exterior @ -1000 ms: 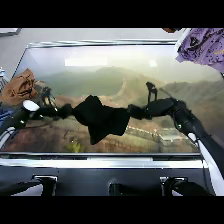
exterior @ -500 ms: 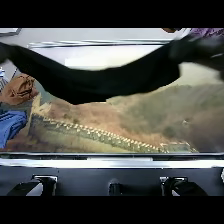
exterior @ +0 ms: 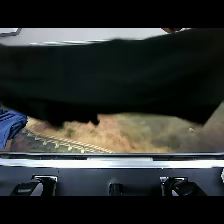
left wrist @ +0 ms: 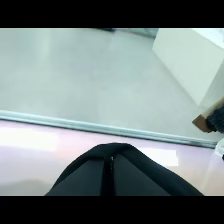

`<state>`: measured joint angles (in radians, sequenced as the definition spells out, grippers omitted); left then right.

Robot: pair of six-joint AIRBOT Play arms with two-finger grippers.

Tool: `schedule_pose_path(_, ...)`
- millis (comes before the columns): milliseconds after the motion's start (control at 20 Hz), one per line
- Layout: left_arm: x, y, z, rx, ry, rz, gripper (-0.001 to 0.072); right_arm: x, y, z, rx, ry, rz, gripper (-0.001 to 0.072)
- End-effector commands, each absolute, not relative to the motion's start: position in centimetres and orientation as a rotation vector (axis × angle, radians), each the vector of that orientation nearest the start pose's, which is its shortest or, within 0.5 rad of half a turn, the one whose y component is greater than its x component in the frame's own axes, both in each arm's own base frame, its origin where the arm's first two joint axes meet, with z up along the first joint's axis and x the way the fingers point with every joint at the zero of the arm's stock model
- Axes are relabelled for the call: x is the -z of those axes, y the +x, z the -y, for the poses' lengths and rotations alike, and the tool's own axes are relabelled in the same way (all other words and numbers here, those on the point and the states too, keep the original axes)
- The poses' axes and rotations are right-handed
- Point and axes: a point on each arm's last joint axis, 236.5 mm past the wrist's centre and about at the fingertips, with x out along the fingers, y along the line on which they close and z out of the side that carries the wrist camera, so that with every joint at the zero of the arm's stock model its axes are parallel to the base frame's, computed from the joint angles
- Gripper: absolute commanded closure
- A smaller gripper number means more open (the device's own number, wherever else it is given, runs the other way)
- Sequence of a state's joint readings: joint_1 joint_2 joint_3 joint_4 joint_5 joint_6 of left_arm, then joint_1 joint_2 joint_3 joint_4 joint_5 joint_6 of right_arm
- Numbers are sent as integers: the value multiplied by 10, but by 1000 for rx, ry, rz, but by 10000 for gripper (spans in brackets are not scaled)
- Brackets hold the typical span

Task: Fold the clothes and pants, and hang the long-sleeved shirts on hangers.

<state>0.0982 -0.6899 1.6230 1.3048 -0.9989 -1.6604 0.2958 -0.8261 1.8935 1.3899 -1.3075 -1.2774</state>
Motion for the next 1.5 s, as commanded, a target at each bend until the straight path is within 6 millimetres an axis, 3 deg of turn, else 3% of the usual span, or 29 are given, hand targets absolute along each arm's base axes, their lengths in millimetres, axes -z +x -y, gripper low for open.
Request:
schedule_pose_path(0, -408, 317, 18, 81, -261, -257, 694, -398, 319, -52, -51, 167, -442, 679)
schedule_pose_path(200, -276, 405, 11, 50, -290, -666, 693, -266, 409, -83, -10, 82, -778, 678)
schedule_pose_path(400, -134, 489, 10, 32, -314, -934, 692, -130, 486, -122, -41, 58, -976, 678)
schedule_pose_path(550, -40, 521, 16, 17, -335, -1069, 690, -47, 524, -145, -31, 132, -1048, 678)
schedule_pose_path(650, 2, 524, 23, 9, -348, -1143, 687, -14, 533, -159, -43, 193, -1079, 669)
schedule_pose_path(700, 12, 524, 25, -2, -365, -1163, 642, -7, 536, -164, -52, 210, -1083, 649)
schedule_pose_path(800, 12, 522, 22, -24, -393, -1172, 302, -10, 539, -162, -57, 213, -1072, 526)
schedule_pose_path(850, 5, 518, 17, -29, -396, -1171, 236, -18, 539, -154, -67, 192, -1069, 453)
schedule_pose_path(900, -4, 512, 10, -36, -400, -1176, 235, -29, 537, -141, -80, 151, -1071, 410)
schedule_pose_path(1000, -25, 489, -17, -80, -400, -1206, 236, -53, 529, -100, -84, 72, -1076, 391)
schedule_pose_path(1150, -47, 442, -80, -235, -335, -1277, 235, -75, 502, -31, -90, 171, -1133, 390)
schedule_pose_path(1250, -56, 421, -103, -292, -413, -1263, 236, -66, 476, 1, -122, 313, -1191, 370)
schedule_pose_path(1350, -52, 399, -112, -313, -478, -1274, 236, -38, 449, 21, -139, 476, -1278, 213)
schedule_pose_path(1450, -39, 377, -111, -328, -508, -1313, 237, -7, 430, 27, -153, 575, -1330, 215)
